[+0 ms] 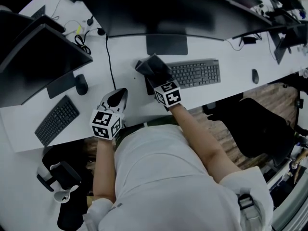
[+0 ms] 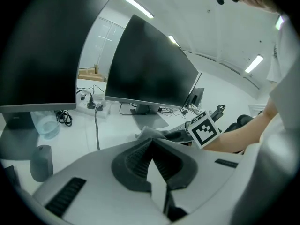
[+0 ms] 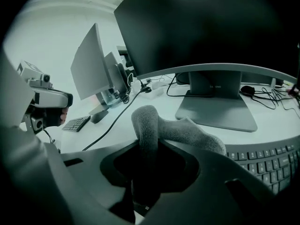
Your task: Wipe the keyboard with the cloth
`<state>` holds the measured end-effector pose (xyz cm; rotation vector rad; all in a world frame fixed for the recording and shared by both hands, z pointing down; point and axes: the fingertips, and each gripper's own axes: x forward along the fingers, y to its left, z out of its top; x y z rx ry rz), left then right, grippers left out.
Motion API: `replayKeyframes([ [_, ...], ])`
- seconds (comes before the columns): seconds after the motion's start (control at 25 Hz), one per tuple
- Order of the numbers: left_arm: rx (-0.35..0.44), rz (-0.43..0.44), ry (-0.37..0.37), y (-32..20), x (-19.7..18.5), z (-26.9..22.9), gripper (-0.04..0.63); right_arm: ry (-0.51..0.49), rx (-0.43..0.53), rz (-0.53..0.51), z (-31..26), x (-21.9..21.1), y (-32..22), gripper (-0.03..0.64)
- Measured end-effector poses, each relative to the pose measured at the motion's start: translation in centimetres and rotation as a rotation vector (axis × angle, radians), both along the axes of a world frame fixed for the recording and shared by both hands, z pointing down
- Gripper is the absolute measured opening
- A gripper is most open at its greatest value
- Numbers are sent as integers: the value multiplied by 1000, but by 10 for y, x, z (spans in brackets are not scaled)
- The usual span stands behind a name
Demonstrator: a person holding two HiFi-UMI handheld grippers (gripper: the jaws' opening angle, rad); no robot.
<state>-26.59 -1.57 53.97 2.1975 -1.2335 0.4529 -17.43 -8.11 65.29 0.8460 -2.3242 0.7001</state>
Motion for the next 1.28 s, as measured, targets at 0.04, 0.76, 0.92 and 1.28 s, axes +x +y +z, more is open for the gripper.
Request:
replayKeyframes([
  [0.04,0,-3,-1,0,0,0,2,1,-1,-15,0,-3,2,105],
  [0.76,-6,-53,-21,0,28,-6,2,15,-30,-261,3,-1,43,100],
  [0.92,-12,-76,-26,0,40,-7,2,22,-34,-277,3,16,41,100],
  [1.28,-18,-95,-40,-6,80,-11,2,25,-45,-250,3,73,26,99],
])
